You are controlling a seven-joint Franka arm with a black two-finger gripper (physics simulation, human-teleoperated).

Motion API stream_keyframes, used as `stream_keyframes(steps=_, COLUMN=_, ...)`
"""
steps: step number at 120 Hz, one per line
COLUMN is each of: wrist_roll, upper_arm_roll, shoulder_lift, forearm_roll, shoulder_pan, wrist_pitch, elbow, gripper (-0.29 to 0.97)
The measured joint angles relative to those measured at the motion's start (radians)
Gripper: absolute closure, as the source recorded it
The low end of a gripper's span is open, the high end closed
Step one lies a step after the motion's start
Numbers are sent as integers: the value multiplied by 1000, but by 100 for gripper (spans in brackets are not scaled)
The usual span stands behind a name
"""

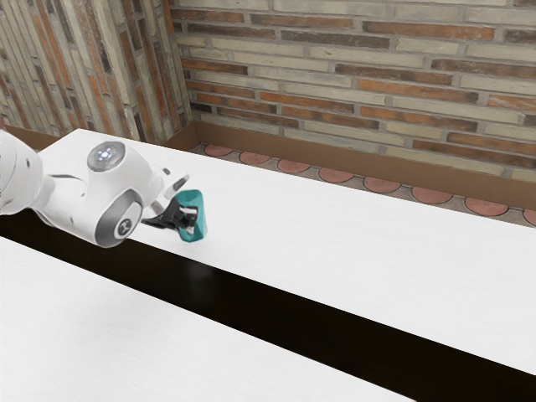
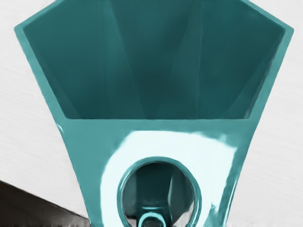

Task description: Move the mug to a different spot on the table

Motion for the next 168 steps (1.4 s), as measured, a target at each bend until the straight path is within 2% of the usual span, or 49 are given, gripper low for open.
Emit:
stream_keyframes(steps=50, wrist_roll=17, upper_arm_roll=-78, shoulder_lift=4, forearm_roll=1, shoulder_pan=-29, wrist_pitch=165, elbow=-114, gripper=73)
stream_keyframes(steps=98, wrist_roll=27, upper_arm_roll=-106, shoulder_lift=36, forearm_roll=-1, shoulder_pan=-29, wrist_pitch=216, elbow=-155, gripper=71)
stream_keyframes(steps=110, wrist_roll=25, upper_arm_roll=-107, shoulder_lift=39, forearm_roll=-4, shoulder_pan=-27, wrist_pitch=219, elbow=-154, gripper=61)
stream_keyframes(steps=145, wrist_roll=12, upper_arm_roll=-107, shoulder_lift=36, forearm_roll=-8, shoulder_pan=-21, wrist_pitch=222, elbow=-154, gripper=23)
stream_keyframes(steps=168, wrist_roll=5, upper_arm_roll=-109, shoulder_lift=-16, forearm_roll=-5, shoulder_pan=-17, wrist_pitch=204, elbow=-202, gripper=9)
